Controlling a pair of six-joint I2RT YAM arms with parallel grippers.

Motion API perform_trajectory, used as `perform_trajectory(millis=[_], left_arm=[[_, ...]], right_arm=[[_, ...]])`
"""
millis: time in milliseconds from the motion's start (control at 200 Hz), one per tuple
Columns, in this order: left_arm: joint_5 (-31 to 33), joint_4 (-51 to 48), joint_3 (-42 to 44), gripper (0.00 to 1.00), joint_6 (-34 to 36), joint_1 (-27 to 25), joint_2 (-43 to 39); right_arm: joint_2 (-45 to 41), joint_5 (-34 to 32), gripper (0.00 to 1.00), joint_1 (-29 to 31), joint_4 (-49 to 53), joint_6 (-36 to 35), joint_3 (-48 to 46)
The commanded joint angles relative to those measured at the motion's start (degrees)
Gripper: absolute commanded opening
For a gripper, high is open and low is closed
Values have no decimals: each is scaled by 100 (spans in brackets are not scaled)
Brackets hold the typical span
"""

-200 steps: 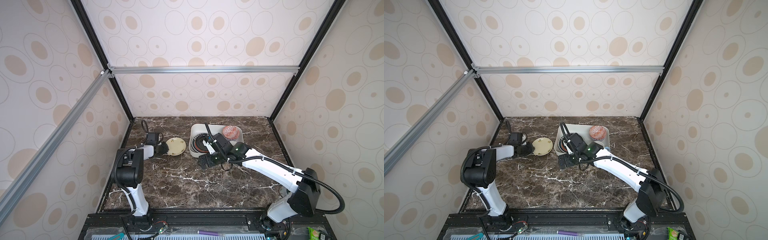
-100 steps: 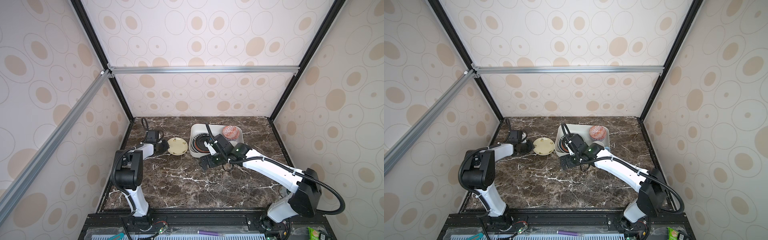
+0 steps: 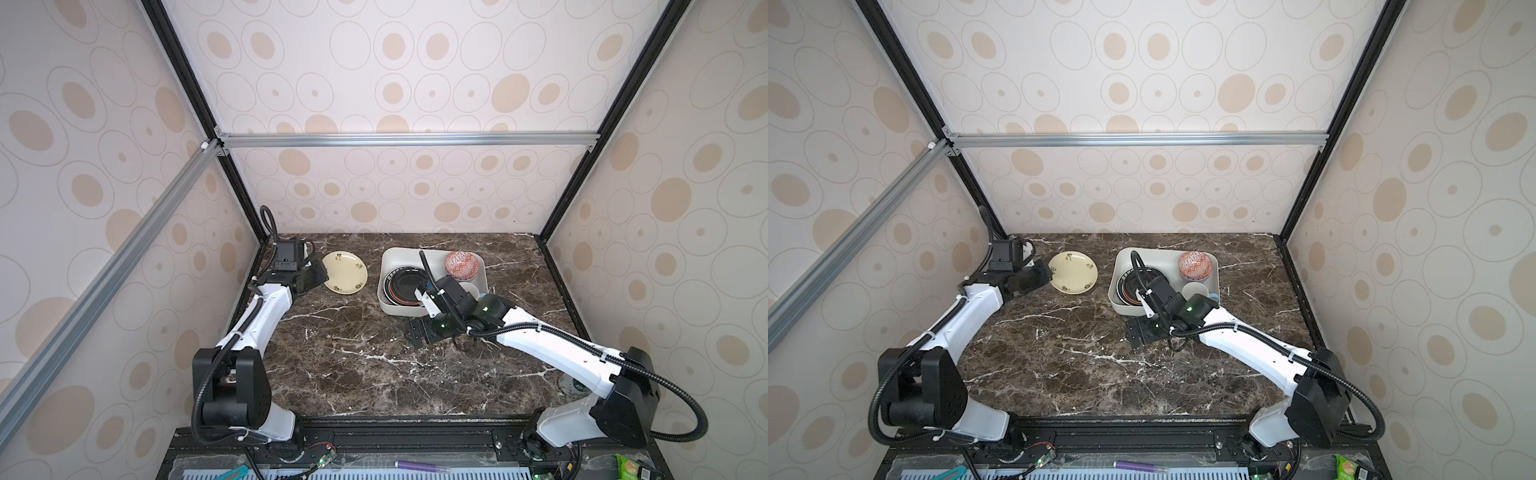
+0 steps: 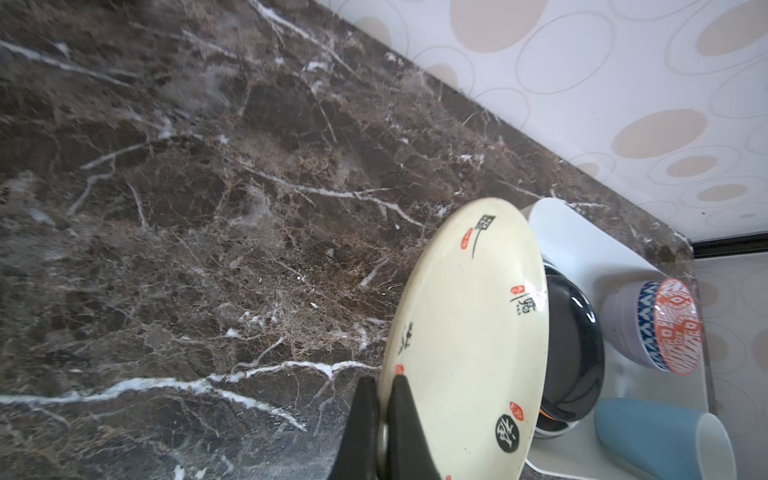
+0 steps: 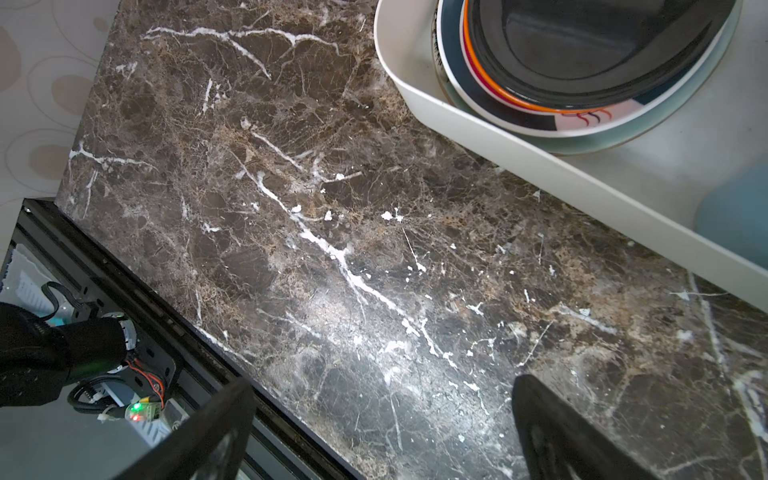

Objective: Place the mixed dishes into the plastic bin
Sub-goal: 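Lift the cream plate upright off the table with the left gripper, then carry the cream plate into the bin above the dark navy plate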

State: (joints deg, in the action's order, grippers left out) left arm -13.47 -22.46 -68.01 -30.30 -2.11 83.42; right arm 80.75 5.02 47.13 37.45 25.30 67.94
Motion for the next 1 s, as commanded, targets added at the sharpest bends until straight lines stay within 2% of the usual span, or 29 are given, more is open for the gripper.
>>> perform_trajectory(millis=[0,200,405,660,995], left_arm=[[51,-518,-308,0,139,-18,-417],[-126,-656,-335,0,0,-92,-947],[-76,-395,-206,0,-166,-666,-948],[-12,83,-484,0,-316,-1530,64],[-122,409,-1490,0,-410,-2175,1900]], right_arm=[[-340,47,100,-18,-18,87,-125],[-726,-57,100,-21,88,158,-324],[-1180,-189,100,-13,242,304,-556],[-1583,-477,100,-12,447,390,-782],[-1863,-943,100,-27,571,375,-932]])
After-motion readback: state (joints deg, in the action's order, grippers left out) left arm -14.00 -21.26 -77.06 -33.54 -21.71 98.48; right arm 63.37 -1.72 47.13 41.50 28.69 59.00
